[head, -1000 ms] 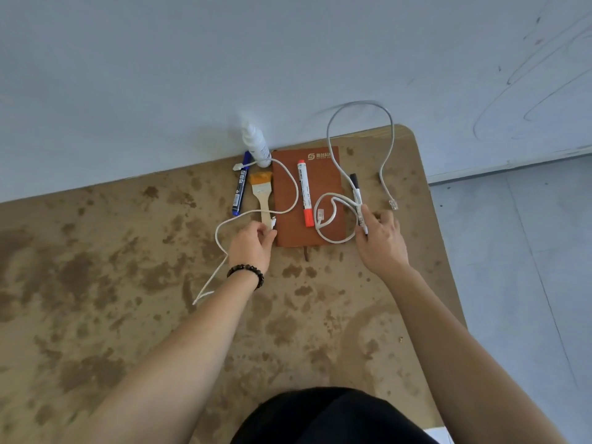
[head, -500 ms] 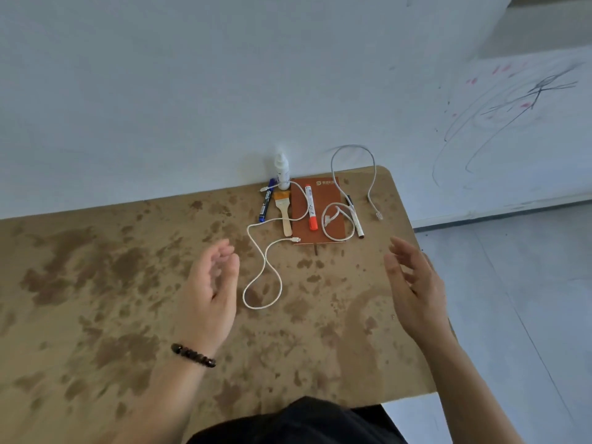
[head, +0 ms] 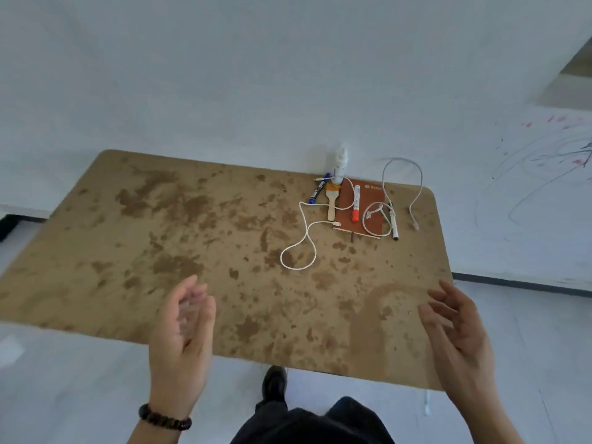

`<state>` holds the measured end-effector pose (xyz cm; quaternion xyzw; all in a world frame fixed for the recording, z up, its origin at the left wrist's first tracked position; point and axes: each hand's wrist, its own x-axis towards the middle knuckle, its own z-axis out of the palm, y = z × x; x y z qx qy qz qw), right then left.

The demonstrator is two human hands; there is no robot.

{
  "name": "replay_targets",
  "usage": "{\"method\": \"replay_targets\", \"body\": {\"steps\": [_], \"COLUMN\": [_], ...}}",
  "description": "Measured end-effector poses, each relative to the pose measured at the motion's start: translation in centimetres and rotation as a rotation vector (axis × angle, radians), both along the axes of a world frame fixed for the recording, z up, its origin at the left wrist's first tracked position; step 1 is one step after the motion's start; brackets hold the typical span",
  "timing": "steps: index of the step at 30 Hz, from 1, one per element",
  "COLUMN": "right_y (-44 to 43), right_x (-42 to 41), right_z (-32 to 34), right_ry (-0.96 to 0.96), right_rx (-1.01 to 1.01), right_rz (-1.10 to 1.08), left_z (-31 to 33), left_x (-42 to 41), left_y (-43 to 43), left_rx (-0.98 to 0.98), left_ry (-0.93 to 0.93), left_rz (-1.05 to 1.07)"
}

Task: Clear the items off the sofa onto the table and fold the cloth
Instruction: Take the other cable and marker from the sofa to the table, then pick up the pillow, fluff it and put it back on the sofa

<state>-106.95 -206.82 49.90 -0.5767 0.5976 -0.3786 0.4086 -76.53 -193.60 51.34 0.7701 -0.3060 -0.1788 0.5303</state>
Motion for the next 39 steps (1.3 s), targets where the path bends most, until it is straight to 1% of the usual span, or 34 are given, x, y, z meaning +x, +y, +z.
{"method": "replay_targets", "body": {"steps": [3,8,11,14,18,21,25,28,32,35,39], "right_y": [0.1,3.4,6.2,9.9,15.9,21.0,28.3,33.8,39.6,42.1,44.2], "right_x": [0.3,0.5,2.0,5.0,9.9,13.6,18.2,21.4,25.4,28.1,32.9], "right_z": [-0.4,-2.0,-3.9,-4.4,-2.3,-0.9,0.0,0.4,0.8,1.1,-0.2], "right_ry": [-0.009,0.012,0.045,0.042,0.021,0.003,0.005,0.007,0.006,0.013,0.003], "right_rx": [-0.007,0.016,0.069,0.111,0.030,-0.065,-0.162,-0.173,-0.169,-0.161,-0.125], "right_rz": [0.172,0.474,0.676,0.863,1.124,1.303,1.423,1.473,1.554,1.563,1.545], "left_z": [0.2,0.2,0.1,1.0,2.4,2.1,1.5,1.1,0.9,1.4,1.0], "left_x": [-2.3,-8.2,-11.6,-14.2,-17.4,-19.1,-20.0,-19.2,-16.4,-12.8,-5.8], "left_y": [4.0,12.7,18.7,25.1,33.5,39.2,45.8,50.1,54.9,57.6,59.7], "left_rx": [0.018,0.117,0.186,0.208,0.185,0.141,0.057,0.010,0.035,0.018,0.019], "left_ry": [-0.007,0.075,0.054,0.033,0.017,0.025,0.085,0.114,0.110,0.125,0.127], "left_rz": [0.171,0.433,0.587,0.768,1.014,1.183,1.344,1.412,1.424,1.413,1.367]}}
